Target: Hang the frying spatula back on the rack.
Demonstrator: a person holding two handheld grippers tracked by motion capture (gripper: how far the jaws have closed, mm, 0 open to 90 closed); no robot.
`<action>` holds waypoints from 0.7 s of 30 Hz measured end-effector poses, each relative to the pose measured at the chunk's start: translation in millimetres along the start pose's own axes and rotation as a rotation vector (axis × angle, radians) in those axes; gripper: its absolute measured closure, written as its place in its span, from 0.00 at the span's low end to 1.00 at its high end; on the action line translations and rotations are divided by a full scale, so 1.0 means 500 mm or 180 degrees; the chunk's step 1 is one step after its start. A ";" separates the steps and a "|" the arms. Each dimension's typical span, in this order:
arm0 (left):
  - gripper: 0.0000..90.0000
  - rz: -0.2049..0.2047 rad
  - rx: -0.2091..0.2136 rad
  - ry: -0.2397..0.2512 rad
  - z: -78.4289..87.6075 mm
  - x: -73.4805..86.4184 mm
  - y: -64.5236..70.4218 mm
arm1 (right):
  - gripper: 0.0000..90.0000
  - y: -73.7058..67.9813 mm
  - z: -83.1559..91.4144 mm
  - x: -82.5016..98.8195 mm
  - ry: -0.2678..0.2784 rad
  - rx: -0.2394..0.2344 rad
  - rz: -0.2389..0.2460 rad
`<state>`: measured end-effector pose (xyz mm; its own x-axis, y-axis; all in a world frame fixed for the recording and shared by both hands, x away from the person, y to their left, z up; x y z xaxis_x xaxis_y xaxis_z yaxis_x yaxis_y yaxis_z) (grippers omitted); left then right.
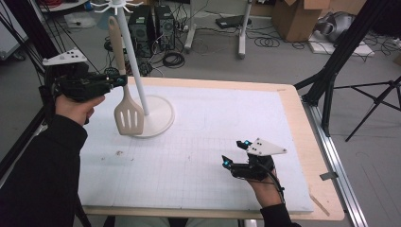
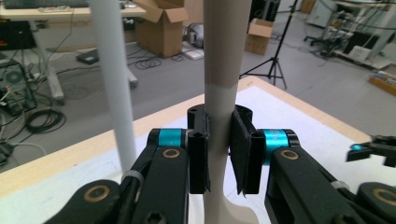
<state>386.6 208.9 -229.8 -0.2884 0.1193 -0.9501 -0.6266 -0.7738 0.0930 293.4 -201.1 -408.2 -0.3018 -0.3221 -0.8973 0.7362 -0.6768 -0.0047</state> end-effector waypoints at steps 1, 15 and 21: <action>0.86 -0.0007 -0.0015 -0.0011 -0.001 -0.001 -0.001 | 0.28 0.000 0.000 0.000 0.0001 0.0002 0.0014; 0.86 -0.0036 -0.0100 -0.0106 -0.018 -0.025 -0.012 | 0.28 0.002 0.000 0.002 -0.0006 -0.0017 0.0018; 0.86 0.0037 -0.0131 -0.0158 -0.026 -0.032 -0.018 | 0.28 -0.001 0.000 0.003 -0.0026 -0.0035 -0.0014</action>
Point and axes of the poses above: each handheld gripper's, and its own axes: z roughly backward along the jaws, x roughly out of its underside, y roughly to its right, the point moved 4 cm from there along -z, roughly forward along the jaws, and after that the axes turned 3 degrees about -x, right-handed, at the moved point
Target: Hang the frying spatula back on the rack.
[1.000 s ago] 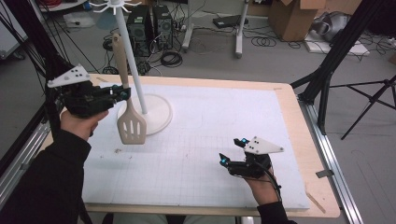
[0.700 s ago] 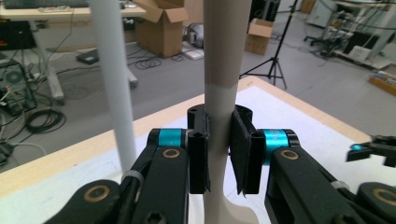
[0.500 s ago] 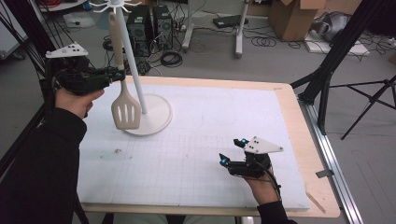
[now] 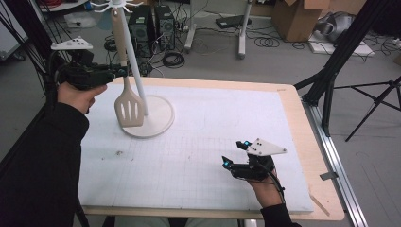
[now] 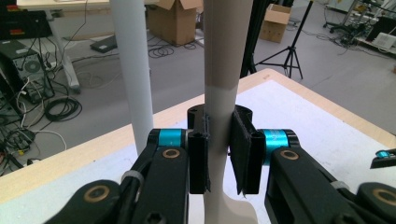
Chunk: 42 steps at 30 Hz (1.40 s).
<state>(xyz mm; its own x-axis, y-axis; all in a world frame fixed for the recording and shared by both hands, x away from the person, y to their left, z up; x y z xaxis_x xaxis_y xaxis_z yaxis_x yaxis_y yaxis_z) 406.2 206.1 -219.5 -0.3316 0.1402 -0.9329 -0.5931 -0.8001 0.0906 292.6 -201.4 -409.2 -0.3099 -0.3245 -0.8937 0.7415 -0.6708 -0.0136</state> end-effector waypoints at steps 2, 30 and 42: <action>0.86 0.0031 -0.0001 -0.0022 -0.003 0.001 -0.005 | 0.28 0.001 0.000 -0.001 0.0020 0.0007 0.0025; 0.12 0.0257 0.0003 0.1041 0.067 0.134 -0.025 | 0.28 0.004 0.003 0.001 0.0048 -0.0001 -0.0061; 0.12 0.0030 0.0049 0.1035 0.070 0.308 0.006 | 0.28 0.019 0.004 0.015 -0.0020 0.0094 -0.0110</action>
Point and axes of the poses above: each handheld gripper's, and its own axes: z roughly backward along the jaws, x roughly out of its underside, y roughly to its right, the point moved 4 cm from there along -z, roughly forward along the jaws, and after that the axes turned 3 degrees about -x, right-handed, at the moved point
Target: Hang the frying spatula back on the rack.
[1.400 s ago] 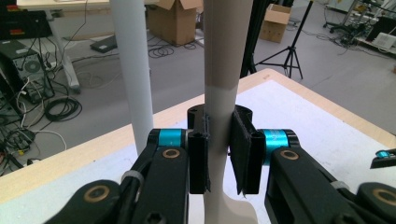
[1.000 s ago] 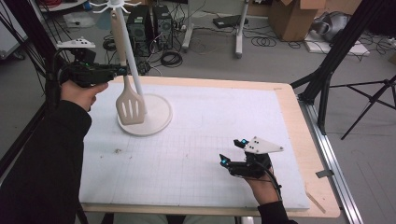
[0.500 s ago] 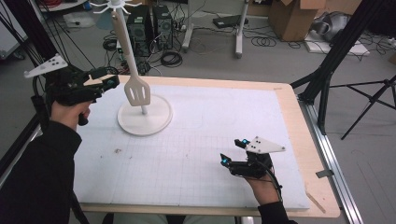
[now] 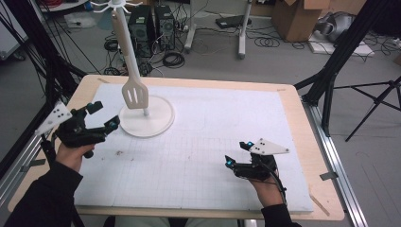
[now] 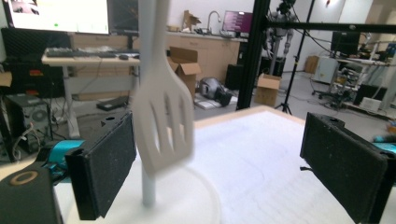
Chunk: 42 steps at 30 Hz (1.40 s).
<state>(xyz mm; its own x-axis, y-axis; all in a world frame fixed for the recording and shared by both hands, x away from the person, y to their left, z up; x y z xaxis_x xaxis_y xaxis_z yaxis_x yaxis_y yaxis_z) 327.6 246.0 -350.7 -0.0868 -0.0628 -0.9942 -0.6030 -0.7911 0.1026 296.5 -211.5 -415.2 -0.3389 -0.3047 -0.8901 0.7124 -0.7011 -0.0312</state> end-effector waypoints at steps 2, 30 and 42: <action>0.12 0.0034 0.0004 -0.0158 0.007 0.028 0.007 | 0.28 0.003 0.002 0.002 0.0002 0.0030 -0.0016; 0.15 0.0060 0.0351 -0.0418 0.049 0.158 0.061 | 0.18 0.026 0.044 0.014 0.0142 0.0367 -0.0127; 0.15 0.0097 0.0309 -0.0449 0.048 0.160 0.054 | 0.18 0.029 0.041 0.018 0.0104 0.0372 -0.0144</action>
Point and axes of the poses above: each handheld gripper's, and its own axes: z roughly backward along the jaws, x roughly out of its underside, y roughly to its right, the point moved 4 cm from there along -z, roughly forward along the jaws, and after that the axes turned 3 degrees about -x, right-handed, at the moved point
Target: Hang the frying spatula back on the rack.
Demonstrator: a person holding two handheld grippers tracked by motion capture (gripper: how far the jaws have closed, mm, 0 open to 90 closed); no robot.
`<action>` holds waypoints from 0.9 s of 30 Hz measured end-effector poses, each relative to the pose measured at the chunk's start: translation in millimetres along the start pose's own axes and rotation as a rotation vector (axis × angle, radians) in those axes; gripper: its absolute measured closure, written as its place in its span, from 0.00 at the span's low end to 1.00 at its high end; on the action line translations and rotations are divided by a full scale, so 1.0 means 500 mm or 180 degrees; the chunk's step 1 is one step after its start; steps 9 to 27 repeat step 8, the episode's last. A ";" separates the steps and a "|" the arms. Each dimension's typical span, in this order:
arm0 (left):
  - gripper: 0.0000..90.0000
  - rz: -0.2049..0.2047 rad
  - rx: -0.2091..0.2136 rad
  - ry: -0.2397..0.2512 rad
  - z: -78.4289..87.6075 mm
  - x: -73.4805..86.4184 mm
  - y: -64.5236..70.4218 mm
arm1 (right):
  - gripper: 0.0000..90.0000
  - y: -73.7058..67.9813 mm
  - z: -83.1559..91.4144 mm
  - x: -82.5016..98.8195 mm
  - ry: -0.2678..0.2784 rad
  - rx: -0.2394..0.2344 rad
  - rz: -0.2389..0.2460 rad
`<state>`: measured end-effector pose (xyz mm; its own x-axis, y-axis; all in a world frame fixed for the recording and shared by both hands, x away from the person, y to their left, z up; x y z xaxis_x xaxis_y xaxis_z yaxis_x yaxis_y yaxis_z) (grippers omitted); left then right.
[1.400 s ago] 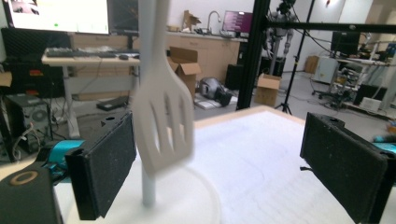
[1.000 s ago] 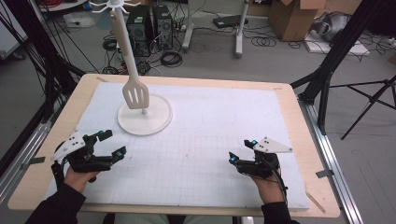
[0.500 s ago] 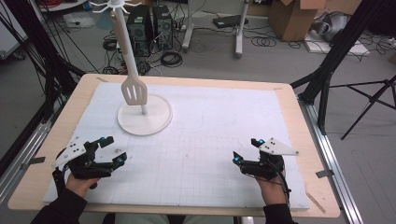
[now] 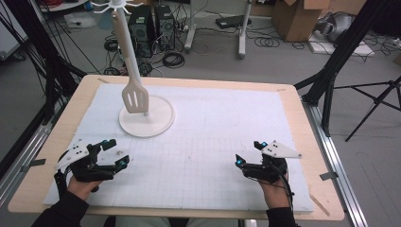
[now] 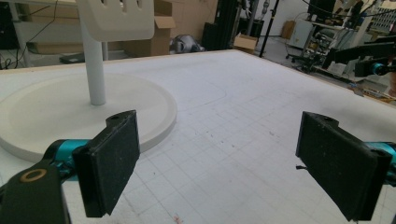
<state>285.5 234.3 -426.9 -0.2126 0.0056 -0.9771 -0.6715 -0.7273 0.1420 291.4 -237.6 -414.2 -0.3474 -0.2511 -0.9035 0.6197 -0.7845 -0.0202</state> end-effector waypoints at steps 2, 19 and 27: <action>0.16 0.0003 0.0000 0.0002 0.000 0.000 0.000 | 0.18 -0.002 -0.001 0.000 -0.0007 -0.0014 -0.0013; 0.16 0.0033 0.0006 -0.0001 0.000 -0.001 0.000 | 0.18 -0.001 0.000 0.001 -0.0005 -0.0011 -0.0022; 0.16 0.0033 0.0006 -0.0001 0.000 -0.001 0.000 | 0.18 -0.001 0.000 0.001 -0.0005 -0.0011 -0.0022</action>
Point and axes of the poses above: each handheld gripper's, and its own axes: z roughly backward along the jaws, x roughly out of its underside, y roughly to its right, the point moved 4 cm from there along -z, roughly forward along the jaws, and after that the axes turned 3 degrees about -x, right-handed, at the moved point
